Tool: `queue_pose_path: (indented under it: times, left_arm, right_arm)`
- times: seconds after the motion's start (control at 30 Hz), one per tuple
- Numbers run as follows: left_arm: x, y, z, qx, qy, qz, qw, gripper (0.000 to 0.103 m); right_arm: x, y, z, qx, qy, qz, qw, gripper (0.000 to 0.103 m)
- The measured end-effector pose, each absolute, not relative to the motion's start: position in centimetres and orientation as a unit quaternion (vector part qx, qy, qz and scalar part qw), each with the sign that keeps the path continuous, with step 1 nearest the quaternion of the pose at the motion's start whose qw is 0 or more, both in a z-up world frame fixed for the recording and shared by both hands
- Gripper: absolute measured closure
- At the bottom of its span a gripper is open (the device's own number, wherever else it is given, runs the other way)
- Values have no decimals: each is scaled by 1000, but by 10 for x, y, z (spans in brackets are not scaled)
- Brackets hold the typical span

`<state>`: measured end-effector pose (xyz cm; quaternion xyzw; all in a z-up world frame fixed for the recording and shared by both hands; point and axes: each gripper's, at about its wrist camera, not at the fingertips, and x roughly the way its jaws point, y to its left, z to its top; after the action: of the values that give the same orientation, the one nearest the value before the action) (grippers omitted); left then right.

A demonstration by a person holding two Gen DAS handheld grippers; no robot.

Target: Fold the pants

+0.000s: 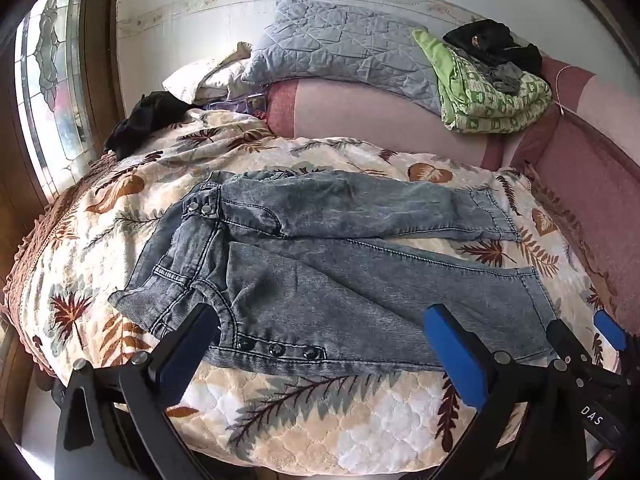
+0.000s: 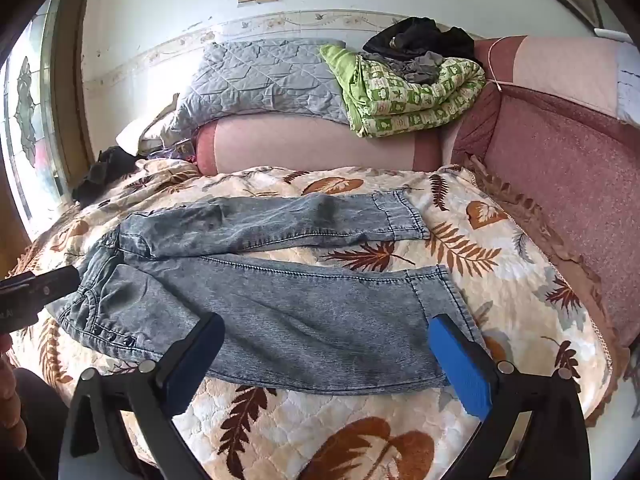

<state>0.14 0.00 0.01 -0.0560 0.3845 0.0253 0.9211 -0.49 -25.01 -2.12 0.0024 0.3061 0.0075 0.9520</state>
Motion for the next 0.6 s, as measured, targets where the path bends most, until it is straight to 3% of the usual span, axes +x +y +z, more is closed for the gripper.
queue_pose_path:
  times: [0.6]
  left_arm:
    - [-1,-4,-3,-42,371,25,927,0]
  right_arm:
    - [-2,-246,-23,-1,313,10,950,0]
